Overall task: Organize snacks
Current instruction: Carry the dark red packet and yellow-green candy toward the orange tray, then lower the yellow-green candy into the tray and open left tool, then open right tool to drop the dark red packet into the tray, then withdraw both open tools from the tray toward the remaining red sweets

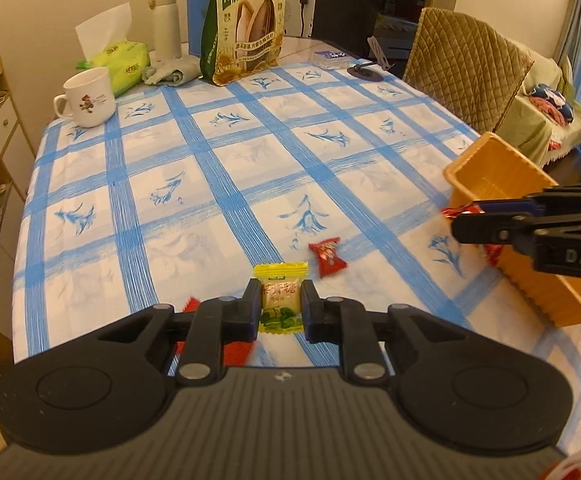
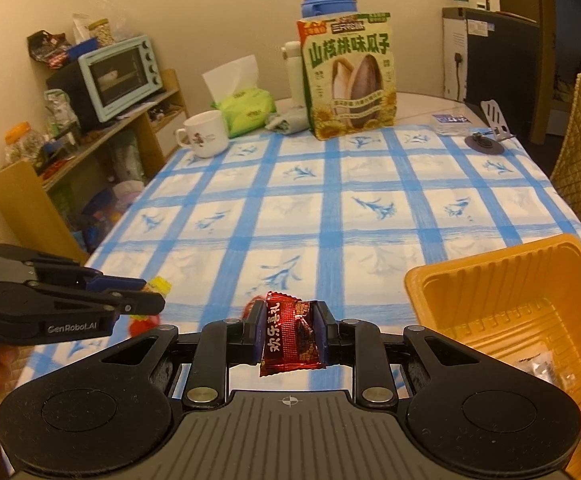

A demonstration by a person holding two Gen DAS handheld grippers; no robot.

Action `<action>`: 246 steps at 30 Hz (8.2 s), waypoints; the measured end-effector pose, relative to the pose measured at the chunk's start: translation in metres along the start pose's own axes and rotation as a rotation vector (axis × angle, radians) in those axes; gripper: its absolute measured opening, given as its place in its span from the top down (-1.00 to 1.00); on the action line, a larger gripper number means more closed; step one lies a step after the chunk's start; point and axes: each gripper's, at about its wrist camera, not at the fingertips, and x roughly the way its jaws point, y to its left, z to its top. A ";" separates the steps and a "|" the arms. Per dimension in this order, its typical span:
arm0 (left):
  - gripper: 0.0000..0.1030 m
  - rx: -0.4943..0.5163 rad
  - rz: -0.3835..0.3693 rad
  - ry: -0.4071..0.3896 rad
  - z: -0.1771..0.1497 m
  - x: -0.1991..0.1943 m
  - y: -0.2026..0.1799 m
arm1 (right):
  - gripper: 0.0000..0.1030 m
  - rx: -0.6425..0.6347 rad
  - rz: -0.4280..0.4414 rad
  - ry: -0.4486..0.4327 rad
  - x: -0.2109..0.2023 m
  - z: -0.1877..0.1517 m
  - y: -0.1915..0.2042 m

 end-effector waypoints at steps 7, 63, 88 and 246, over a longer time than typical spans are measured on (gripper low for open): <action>0.65 -0.029 -0.012 0.000 -0.020 -0.033 -0.030 | 0.51 0.002 0.050 -0.004 -0.025 -0.013 0.003; 0.65 0.145 -0.116 -0.038 0.053 0.035 -0.276 | 0.51 0.142 -0.084 -0.044 -0.145 -0.045 -0.221; 0.64 0.204 -0.059 0.023 0.091 0.120 -0.270 | 0.51 0.147 -0.111 -0.006 -0.094 -0.025 -0.236; -0.28 -0.184 0.083 0.042 -0.042 0.005 0.018 | -0.72 0.053 -0.022 0.158 0.013 -0.033 0.026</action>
